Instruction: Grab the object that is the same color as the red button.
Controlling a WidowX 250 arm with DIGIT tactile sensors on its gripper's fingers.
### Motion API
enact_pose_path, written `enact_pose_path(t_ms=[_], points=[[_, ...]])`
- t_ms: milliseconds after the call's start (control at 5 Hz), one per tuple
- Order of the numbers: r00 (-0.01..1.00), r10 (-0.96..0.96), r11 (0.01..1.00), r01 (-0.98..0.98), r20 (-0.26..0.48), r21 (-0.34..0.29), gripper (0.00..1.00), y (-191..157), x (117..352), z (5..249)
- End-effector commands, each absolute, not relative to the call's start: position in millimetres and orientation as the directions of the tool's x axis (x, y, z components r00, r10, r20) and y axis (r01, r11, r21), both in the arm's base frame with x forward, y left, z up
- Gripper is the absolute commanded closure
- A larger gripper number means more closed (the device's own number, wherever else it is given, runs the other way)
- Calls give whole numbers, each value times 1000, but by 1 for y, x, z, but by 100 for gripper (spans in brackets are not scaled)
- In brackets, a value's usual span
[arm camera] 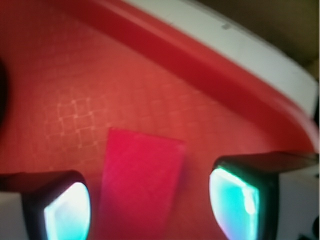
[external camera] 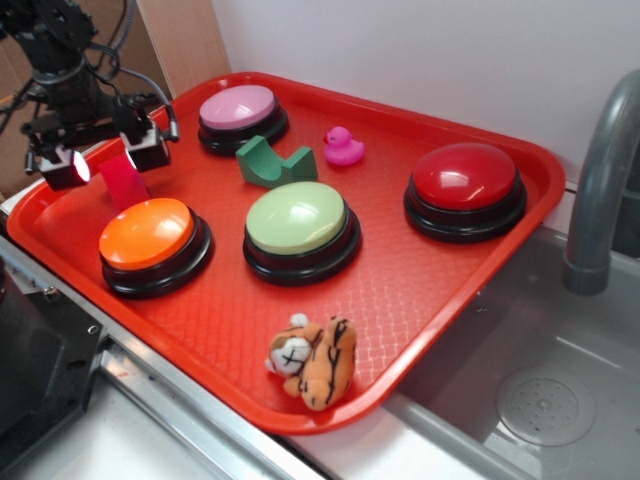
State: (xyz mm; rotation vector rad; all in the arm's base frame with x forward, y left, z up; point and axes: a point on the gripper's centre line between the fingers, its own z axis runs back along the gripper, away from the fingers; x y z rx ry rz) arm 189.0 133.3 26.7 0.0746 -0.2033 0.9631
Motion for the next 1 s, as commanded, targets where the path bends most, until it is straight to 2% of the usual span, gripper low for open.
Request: enact_pose_path(t_ms=[0,200,400,600,800], points=[[577,790,601,-796,208,-71,0,140,191,17],[594,781,606,-795,193,-6,100,143,183,20],[625,754,636,-772,204,13,100,143,181,24],[764,586,772,-628,271,98,100,135,188,44],[890,373,901,-415,263,128,100,98,208,75]])
